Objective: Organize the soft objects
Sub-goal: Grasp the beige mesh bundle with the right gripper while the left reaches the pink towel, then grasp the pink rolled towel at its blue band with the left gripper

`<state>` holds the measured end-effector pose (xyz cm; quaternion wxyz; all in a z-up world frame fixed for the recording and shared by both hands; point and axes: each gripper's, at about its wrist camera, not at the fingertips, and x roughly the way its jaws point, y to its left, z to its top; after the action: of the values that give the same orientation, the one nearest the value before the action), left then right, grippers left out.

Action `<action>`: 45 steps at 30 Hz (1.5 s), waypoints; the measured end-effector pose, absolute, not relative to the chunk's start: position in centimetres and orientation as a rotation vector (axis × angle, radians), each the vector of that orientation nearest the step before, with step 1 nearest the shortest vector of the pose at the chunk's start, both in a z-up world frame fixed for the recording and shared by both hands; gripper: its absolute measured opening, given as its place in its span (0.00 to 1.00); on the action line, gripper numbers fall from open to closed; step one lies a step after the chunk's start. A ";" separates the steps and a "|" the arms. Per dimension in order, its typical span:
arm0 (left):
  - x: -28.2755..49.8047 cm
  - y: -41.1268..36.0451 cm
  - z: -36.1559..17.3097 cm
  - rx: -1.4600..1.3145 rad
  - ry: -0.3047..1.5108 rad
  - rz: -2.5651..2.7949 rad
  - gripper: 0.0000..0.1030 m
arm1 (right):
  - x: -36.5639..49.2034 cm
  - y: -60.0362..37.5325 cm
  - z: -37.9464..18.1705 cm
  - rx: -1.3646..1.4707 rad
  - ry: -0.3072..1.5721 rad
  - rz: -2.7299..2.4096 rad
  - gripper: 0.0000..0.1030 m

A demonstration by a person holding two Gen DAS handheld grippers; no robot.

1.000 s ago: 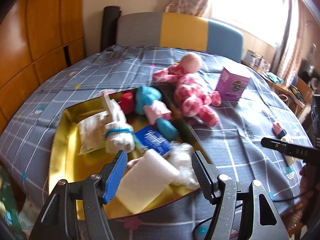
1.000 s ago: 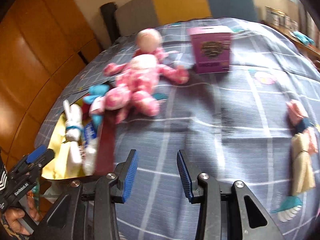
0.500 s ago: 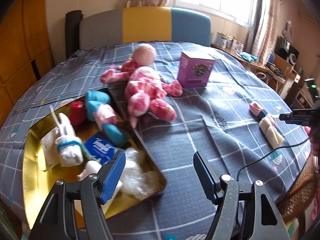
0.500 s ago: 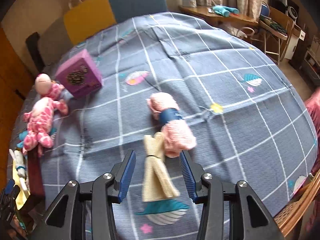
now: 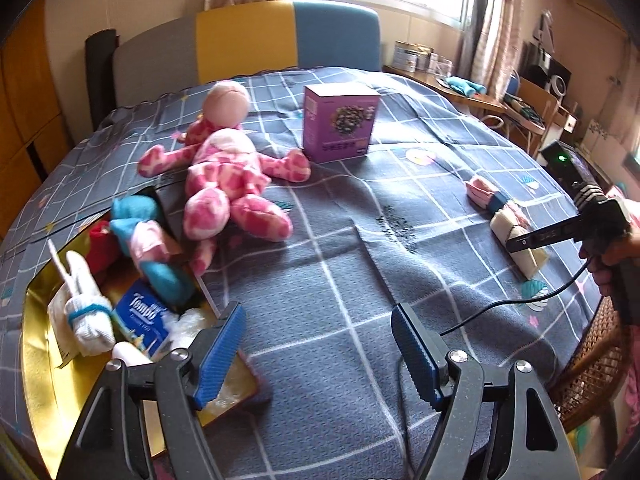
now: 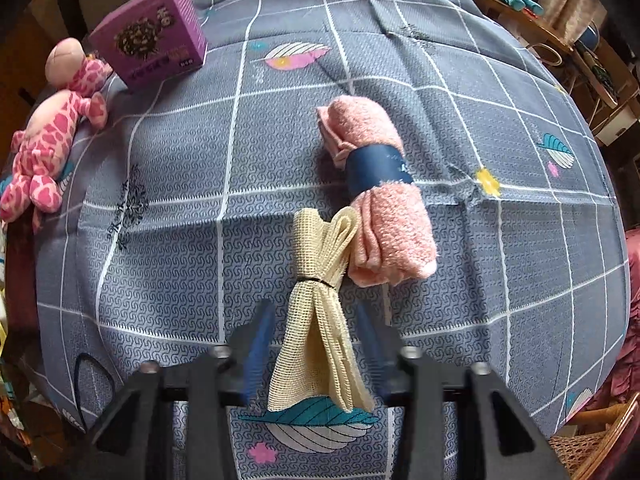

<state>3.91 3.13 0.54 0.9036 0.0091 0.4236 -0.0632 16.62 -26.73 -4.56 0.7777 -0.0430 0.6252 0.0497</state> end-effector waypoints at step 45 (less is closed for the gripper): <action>25.4 -23.9 -7.2 -0.223 1.232 -0.405 0.41 | 11.1 -41.4 1.5 0.584 0.873 0.050 0.16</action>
<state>25.35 -23.91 -7.24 0.7913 -0.1035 0.5725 -0.1881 11.11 -41.36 1.47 0.8650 0.2788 0.4165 0.0241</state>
